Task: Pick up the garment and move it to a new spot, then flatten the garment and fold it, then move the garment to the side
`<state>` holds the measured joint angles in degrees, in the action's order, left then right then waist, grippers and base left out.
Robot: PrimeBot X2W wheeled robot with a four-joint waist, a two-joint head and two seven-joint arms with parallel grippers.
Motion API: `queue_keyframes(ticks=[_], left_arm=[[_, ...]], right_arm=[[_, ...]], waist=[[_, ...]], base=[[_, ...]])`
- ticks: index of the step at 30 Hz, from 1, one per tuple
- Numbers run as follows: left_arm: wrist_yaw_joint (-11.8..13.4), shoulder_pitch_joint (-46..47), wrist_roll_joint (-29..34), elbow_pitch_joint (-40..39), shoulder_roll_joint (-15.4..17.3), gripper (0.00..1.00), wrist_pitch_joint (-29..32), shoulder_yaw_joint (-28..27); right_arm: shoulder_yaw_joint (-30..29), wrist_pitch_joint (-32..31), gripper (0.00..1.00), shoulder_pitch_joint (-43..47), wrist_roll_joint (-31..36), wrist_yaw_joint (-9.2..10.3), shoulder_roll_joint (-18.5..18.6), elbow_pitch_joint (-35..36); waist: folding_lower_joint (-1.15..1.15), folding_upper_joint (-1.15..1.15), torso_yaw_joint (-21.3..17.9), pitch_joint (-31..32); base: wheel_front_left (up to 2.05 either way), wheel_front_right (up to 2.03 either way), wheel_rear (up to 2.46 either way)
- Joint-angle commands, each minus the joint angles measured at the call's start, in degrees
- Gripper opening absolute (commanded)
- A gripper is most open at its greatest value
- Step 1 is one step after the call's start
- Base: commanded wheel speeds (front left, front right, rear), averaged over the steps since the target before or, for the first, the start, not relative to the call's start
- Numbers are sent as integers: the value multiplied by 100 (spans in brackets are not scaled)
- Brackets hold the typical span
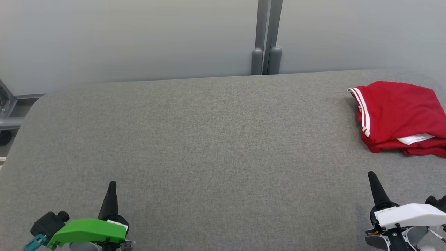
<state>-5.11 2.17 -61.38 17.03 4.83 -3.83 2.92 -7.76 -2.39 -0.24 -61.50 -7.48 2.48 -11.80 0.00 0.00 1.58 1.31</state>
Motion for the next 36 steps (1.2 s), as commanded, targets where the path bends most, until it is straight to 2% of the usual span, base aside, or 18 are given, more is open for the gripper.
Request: queue_keyframes(ticks=[1,36], left_arm=[[-51,184,-179,-75,5,0,36,-39],[-164,426,-1930,-152,-117,0,485,-182]], right_arm=[[-37,-35,0,-71,-173,-2,36,90],[-309,-398,0,-71,-1903,-2,47,232]], waist=[[0,0,-4,-3],[0,0,-83,-71]], base=[[0,0,0],[0,0,0]])
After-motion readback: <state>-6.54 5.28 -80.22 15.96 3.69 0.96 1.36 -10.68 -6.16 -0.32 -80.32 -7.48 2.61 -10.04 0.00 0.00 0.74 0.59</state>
